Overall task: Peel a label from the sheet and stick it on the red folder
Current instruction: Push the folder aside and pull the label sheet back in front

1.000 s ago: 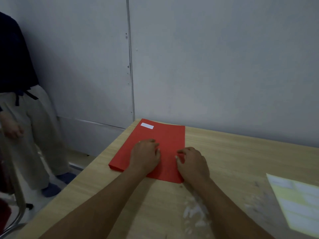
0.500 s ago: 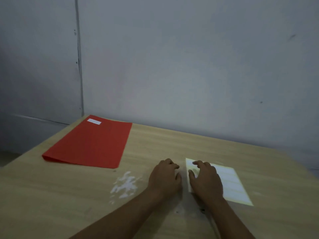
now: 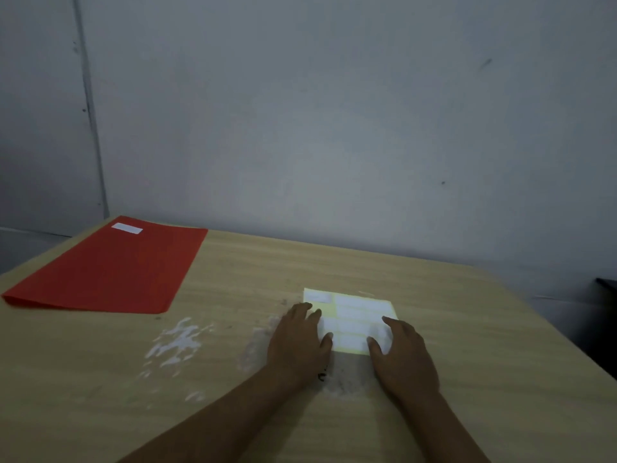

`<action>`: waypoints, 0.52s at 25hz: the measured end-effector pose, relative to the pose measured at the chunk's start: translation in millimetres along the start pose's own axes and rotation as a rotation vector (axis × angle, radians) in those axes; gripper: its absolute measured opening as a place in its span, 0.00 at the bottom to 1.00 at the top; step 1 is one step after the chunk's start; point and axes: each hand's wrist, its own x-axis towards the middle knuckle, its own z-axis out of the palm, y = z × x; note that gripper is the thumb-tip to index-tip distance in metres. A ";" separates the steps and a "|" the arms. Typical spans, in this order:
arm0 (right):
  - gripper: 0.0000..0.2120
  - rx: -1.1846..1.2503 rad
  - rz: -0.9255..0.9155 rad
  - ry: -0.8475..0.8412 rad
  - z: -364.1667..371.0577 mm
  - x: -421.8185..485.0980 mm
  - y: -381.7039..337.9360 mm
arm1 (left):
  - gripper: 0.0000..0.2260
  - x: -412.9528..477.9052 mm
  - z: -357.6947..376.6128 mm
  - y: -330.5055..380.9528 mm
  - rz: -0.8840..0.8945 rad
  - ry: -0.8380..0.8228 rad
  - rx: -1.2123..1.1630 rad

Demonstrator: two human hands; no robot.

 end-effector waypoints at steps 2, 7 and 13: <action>0.26 0.024 -0.011 -0.016 -2.5 0.1 7.0 | 0.28 1.6 6.3 4.2 0.011 -0.033 0.034; 0.23 -0.043 -0.090 -0.097 2.5 3.4 14.4 | 0.29 6.7 18.8 11.3 0.030 -0.138 0.110; 0.23 -0.085 -0.065 -0.109 5.8 15.1 29.0 | 0.29 22.9 29.4 25.2 0.066 -0.182 0.137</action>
